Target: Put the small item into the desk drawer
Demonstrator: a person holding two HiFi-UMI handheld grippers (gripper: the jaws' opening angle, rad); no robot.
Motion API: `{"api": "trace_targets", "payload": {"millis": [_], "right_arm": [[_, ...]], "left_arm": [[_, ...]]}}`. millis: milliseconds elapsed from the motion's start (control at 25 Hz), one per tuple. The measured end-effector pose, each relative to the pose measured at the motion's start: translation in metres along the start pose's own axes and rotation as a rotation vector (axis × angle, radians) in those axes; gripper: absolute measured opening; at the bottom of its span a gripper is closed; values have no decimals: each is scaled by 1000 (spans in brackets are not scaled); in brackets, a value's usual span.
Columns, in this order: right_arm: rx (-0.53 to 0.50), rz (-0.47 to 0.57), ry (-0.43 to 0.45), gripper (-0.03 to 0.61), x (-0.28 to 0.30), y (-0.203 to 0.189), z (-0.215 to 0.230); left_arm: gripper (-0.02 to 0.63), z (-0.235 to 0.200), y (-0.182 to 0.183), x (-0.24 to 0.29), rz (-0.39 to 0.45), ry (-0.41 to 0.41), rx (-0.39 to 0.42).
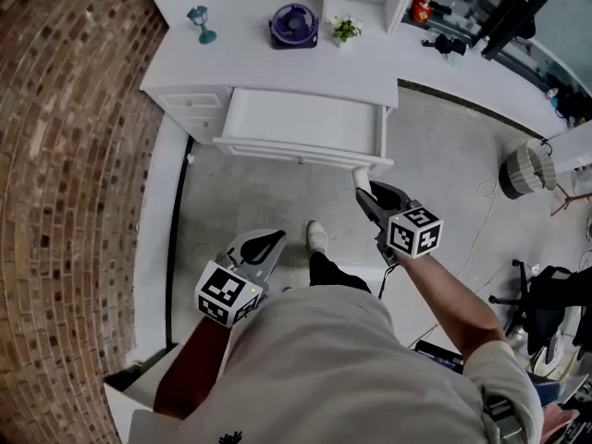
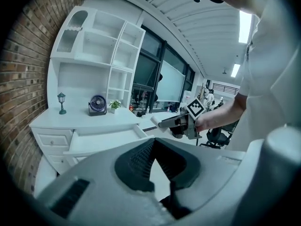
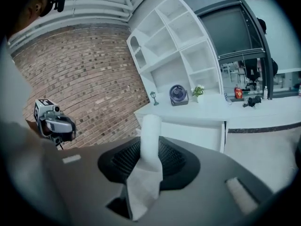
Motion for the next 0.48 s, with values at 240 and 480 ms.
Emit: {"api": "trace_targets", "payload": {"millis": [240,480], "right_arm": [[-4,-73,-5,132,60,9,73],[-20,-128,-19,132,118,10,134]], "left_arm": [[5,-40,36,61,-5,17,-2],[5,-72,46,110,-13,28,-21]]}}
Point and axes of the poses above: the fingertips, and each gripper's own axes: x forward along the fingers, z to its right, y out of its top, the point moved 2 cm from there along -x, backward along the fingers, and after that the axes turned 11 degrees about z, right-handed, at the moved point
